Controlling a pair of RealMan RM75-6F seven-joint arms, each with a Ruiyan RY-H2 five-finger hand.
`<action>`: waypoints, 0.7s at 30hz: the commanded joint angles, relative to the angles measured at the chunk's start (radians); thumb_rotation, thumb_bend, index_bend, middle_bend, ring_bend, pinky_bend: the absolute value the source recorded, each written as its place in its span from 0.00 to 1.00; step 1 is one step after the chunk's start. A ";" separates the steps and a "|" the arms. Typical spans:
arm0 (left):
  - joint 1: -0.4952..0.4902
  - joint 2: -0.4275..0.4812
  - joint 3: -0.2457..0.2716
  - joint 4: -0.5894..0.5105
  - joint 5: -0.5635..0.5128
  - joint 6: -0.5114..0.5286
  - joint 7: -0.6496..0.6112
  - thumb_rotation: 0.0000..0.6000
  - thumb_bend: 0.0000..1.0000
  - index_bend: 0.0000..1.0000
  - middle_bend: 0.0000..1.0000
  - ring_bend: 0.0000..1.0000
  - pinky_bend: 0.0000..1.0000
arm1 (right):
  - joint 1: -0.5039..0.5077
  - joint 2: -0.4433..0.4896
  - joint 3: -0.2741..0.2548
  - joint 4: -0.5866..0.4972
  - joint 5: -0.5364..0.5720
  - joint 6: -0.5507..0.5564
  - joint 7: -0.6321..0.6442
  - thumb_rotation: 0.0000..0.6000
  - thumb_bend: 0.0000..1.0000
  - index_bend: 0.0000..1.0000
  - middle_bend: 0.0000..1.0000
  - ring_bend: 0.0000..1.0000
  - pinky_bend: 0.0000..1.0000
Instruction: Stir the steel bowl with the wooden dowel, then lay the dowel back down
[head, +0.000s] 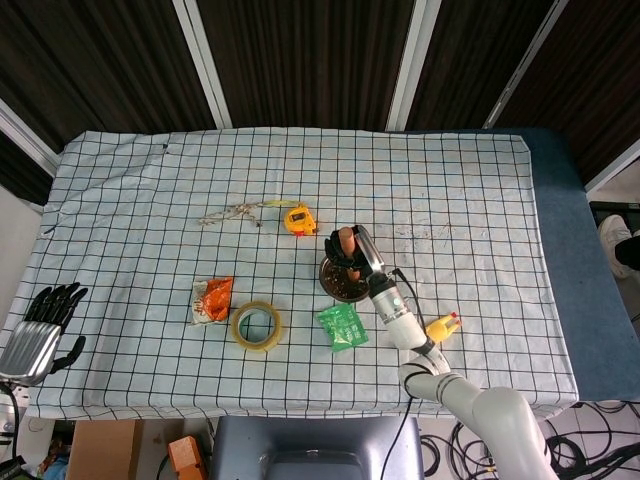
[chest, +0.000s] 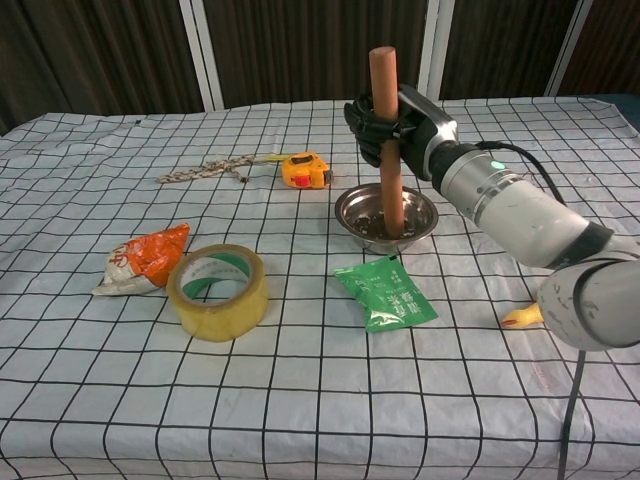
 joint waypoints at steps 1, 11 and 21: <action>0.002 0.001 0.000 -0.004 0.003 0.009 0.004 1.00 0.42 0.00 0.03 0.04 0.02 | 0.002 0.005 0.005 -0.004 -0.004 0.024 0.026 1.00 0.86 1.00 1.00 1.00 1.00; 0.006 0.032 0.001 -0.096 0.028 0.058 0.067 1.00 0.42 0.00 0.03 0.04 0.02 | -0.061 0.276 0.030 -0.415 -0.057 0.234 -0.126 1.00 0.86 1.00 1.00 1.00 1.00; 0.010 0.061 -0.001 -0.165 0.039 0.081 0.113 1.00 0.42 0.00 0.03 0.04 0.02 | -0.180 0.446 -0.095 -0.437 -0.015 0.172 -0.970 1.00 0.86 1.00 1.00 1.00 1.00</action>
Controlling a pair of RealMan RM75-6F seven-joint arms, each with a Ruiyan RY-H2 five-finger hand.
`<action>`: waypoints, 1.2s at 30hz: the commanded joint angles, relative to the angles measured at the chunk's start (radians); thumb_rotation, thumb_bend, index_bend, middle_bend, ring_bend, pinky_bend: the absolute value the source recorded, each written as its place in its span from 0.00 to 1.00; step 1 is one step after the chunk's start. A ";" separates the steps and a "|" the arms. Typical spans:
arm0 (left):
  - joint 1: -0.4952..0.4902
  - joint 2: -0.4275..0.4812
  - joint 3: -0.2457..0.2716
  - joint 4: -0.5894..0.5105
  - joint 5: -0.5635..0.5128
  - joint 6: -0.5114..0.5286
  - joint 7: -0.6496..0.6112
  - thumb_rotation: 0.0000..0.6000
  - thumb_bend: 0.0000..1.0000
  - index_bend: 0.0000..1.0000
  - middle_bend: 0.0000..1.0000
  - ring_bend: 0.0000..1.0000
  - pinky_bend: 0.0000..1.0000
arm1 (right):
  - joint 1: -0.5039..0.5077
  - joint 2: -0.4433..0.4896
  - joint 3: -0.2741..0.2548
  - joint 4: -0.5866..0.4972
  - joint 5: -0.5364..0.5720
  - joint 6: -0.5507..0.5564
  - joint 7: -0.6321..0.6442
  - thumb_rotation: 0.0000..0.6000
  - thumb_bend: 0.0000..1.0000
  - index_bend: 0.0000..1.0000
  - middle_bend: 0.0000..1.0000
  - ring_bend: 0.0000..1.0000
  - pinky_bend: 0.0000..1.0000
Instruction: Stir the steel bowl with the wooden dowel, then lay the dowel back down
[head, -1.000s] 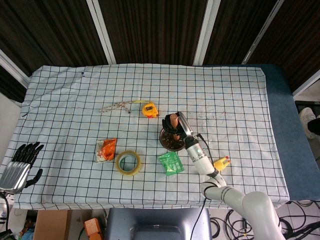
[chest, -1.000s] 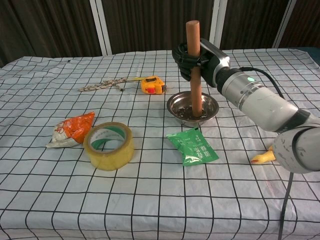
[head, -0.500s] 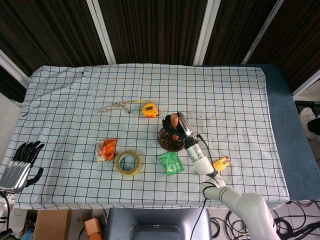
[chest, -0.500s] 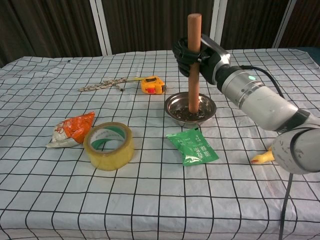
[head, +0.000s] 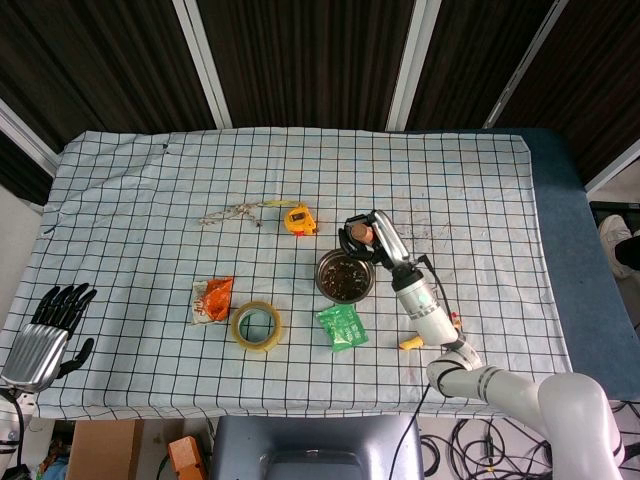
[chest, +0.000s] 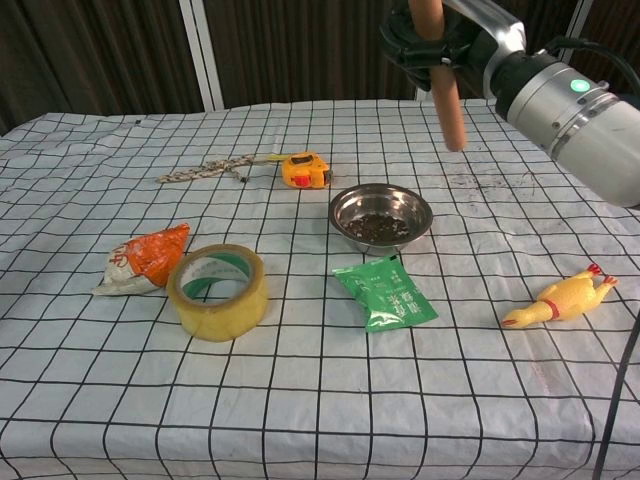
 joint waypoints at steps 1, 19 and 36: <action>-0.002 0.006 -0.002 -0.009 0.001 -0.001 0.006 1.00 0.42 0.00 0.03 0.04 0.02 | -0.108 0.111 -0.108 0.038 0.021 -0.031 -0.489 1.00 0.86 1.00 1.00 1.00 1.00; -0.010 0.013 0.006 -0.033 0.009 -0.021 0.037 1.00 0.42 0.00 0.03 0.04 0.02 | -0.155 -0.099 -0.200 0.455 0.048 -0.259 -0.704 1.00 0.81 0.81 0.83 0.77 0.99; -0.010 0.011 0.008 -0.023 0.011 -0.021 0.018 1.00 0.42 0.00 0.03 0.04 0.02 | -0.165 -0.012 -0.184 0.346 0.067 -0.361 -0.714 0.68 0.34 0.24 0.31 0.24 0.56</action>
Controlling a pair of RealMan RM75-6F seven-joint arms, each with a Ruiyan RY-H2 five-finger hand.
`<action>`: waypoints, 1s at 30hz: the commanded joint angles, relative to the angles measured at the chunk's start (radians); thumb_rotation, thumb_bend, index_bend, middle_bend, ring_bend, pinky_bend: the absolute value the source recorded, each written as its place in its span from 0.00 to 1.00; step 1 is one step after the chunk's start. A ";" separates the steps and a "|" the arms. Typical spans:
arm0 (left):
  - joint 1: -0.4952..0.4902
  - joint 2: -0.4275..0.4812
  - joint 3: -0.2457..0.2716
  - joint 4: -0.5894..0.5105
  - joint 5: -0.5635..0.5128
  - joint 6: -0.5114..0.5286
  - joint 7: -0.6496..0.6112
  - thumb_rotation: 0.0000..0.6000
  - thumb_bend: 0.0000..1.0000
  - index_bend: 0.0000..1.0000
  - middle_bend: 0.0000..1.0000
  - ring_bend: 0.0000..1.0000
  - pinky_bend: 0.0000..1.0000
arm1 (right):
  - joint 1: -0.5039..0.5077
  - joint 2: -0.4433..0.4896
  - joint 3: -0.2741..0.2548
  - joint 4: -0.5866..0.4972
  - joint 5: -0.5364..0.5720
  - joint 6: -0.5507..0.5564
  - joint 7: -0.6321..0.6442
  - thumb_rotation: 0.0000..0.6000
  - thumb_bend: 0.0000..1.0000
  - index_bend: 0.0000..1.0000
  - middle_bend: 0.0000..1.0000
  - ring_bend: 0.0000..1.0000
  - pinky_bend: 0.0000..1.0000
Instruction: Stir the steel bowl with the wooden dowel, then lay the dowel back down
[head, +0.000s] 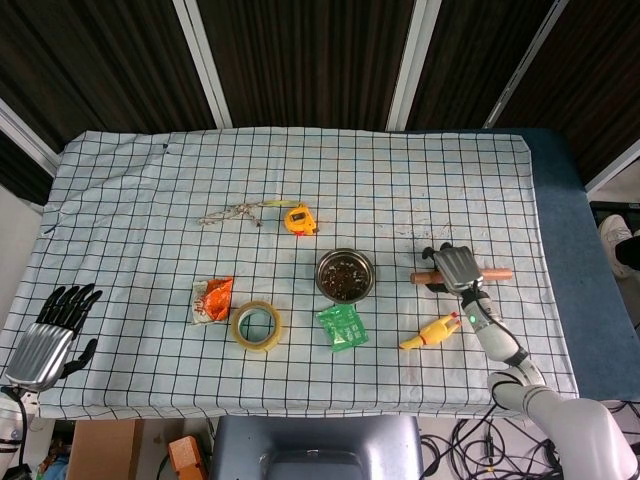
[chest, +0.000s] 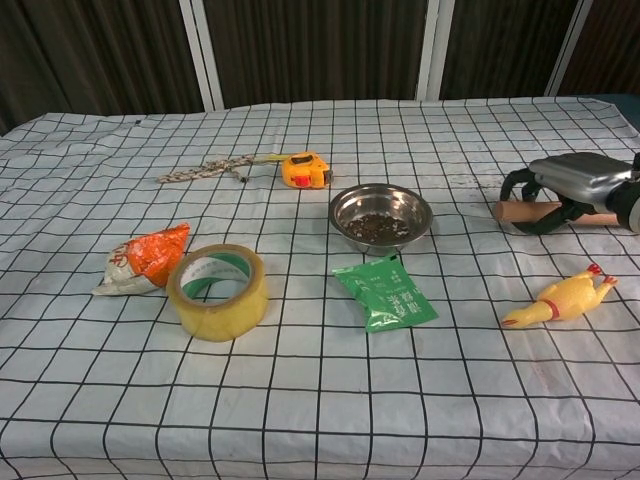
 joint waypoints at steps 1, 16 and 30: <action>0.000 -0.001 0.000 0.001 0.001 0.001 0.001 1.00 0.42 0.00 0.03 0.04 0.02 | -0.005 0.029 0.003 -0.038 0.001 -0.002 -0.015 0.67 0.33 0.23 0.30 0.24 0.56; 0.002 0.011 0.005 -0.021 0.006 0.004 -0.026 1.00 0.42 0.00 0.03 0.04 0.02 | -0.034 0.165 -0.001 -0.241 0.012 0.008 -0.156 0.59 0.27 0.10 0.20 0.15 0.47; 0.057 0.089 0.007 -0.187 -0.034 0.036 0.100 1.00 0.42 0.00 0.03 0.00 0.01 | -0.254 0.498 -0.039 -0.854 -0.115 0.468 -0.368 0.56 0.27 0.01 0.04 0.02 0.22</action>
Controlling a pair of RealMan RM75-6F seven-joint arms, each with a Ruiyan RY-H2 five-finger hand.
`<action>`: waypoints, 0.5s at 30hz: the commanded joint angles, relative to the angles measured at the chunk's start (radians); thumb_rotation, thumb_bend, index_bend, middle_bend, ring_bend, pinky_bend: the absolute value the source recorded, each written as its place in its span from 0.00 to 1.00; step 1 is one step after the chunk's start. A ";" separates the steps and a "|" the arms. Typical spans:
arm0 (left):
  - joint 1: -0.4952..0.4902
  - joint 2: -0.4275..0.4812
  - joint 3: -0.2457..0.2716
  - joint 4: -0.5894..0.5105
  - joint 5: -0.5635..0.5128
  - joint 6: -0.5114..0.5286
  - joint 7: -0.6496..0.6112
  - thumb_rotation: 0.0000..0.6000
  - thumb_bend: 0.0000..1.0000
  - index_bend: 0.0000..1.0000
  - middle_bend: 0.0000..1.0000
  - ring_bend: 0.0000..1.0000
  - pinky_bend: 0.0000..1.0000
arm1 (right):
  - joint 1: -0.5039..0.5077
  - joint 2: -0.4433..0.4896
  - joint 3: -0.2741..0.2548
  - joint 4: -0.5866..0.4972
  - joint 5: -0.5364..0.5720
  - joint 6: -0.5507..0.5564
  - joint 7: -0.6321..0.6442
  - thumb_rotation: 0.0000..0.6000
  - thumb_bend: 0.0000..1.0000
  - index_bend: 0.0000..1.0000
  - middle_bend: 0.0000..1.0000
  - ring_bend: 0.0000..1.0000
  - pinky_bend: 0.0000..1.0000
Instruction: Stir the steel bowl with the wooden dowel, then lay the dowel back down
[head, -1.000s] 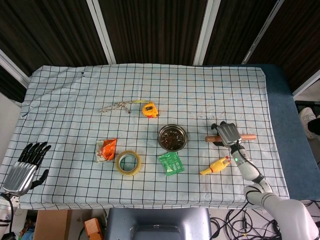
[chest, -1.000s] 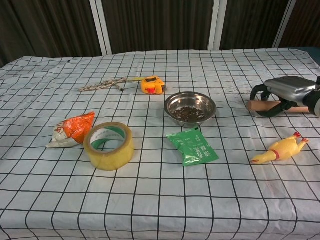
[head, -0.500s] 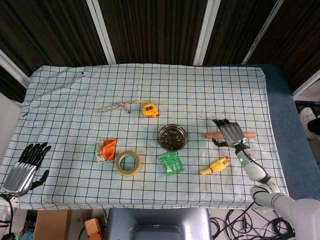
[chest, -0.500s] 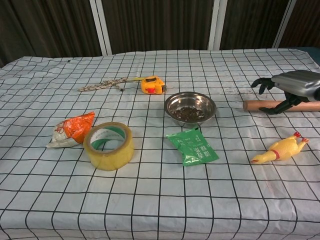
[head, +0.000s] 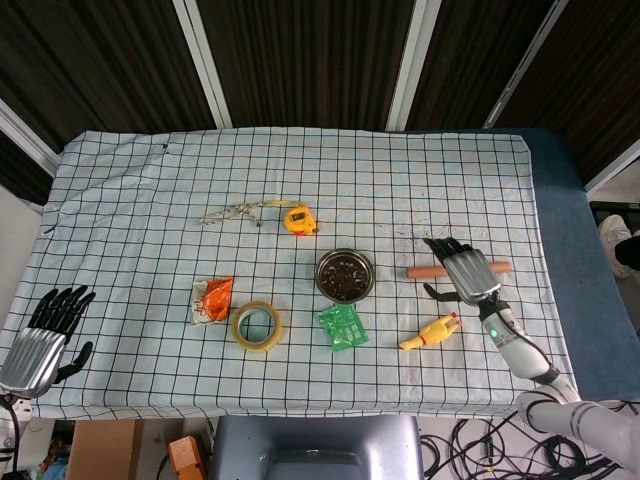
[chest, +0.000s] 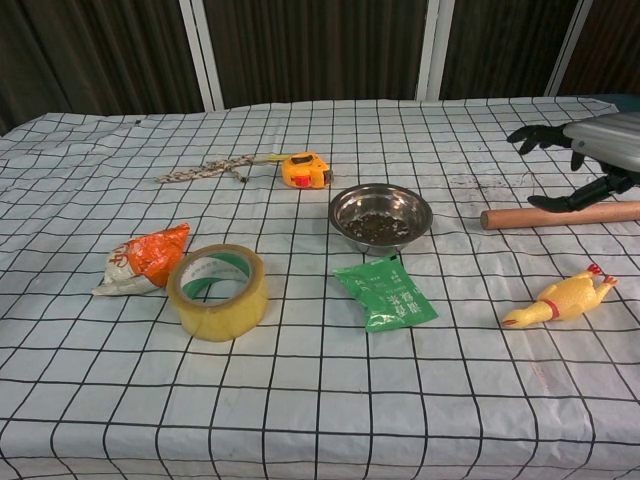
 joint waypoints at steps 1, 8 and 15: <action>0.035 0.056 0.011 -0.132 -0.028 0.001 0.087 1.00 0.42 0.00 0.04 0.00 0.01 | -0.190 0.209 -0.061 -0.370 -0.108 0.331 -0.230 0.56 0.27 0.00 0.02 0.01 0.21; 0.060 0.095 0.064 -0.238 0.049 0.019 0.155 1.00 0.42 0.00 0.04 0.00 0.01 | -0.427 0.271 -0.186 -0.513 -0.182 0.585 -0.297 0.57 0.27 0.00 0.00 0.00 0.13; 0.068 0.078 0.048 -0.223 0.077 0.059 0.186 1.00 0.42 0.00 0.03 0.00 0.01 | -0.448 0.291 -0.186 -0.513 -0.146 0.528 -0.252 0.57 0.27 0.00 0.00 0.00 0.08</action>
